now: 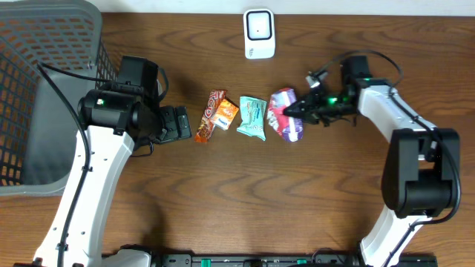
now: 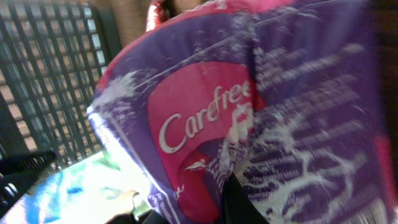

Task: Scan the item barcode

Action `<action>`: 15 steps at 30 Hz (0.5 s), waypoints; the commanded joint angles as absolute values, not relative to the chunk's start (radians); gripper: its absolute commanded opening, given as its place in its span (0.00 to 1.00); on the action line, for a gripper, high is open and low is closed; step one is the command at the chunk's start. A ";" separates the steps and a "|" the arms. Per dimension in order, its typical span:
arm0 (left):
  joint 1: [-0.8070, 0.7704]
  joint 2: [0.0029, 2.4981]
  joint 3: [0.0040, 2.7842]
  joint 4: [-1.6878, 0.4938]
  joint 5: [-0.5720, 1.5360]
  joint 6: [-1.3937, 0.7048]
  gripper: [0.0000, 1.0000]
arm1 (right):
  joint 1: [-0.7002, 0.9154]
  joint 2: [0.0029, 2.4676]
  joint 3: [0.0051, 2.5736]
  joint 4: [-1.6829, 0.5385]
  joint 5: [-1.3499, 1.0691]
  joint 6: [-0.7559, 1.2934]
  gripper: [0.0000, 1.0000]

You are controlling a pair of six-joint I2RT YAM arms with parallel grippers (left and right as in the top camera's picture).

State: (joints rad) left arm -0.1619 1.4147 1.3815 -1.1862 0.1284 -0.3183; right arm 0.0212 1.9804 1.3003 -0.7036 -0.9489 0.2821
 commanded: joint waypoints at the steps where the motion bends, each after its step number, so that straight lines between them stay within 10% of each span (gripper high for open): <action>1: -0.163 1.420 1.384 -1.192 0.122 -0.331 0.98 | -0.022 1.974 1.301 -0.755 -0.666 0.311 0.16; 15: -0.163 1.420 1.384 -1.192 0.122 -0.331 0.98 | -0.007 1.958 1.609 -1.105 -0.260 0.290 0.70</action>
State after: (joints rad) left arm -0.1619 1.4147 1.3815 -1.1862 0.1280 -0.3183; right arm -0.0250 1.9678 1.5734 -1.0904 -0.3450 0.3054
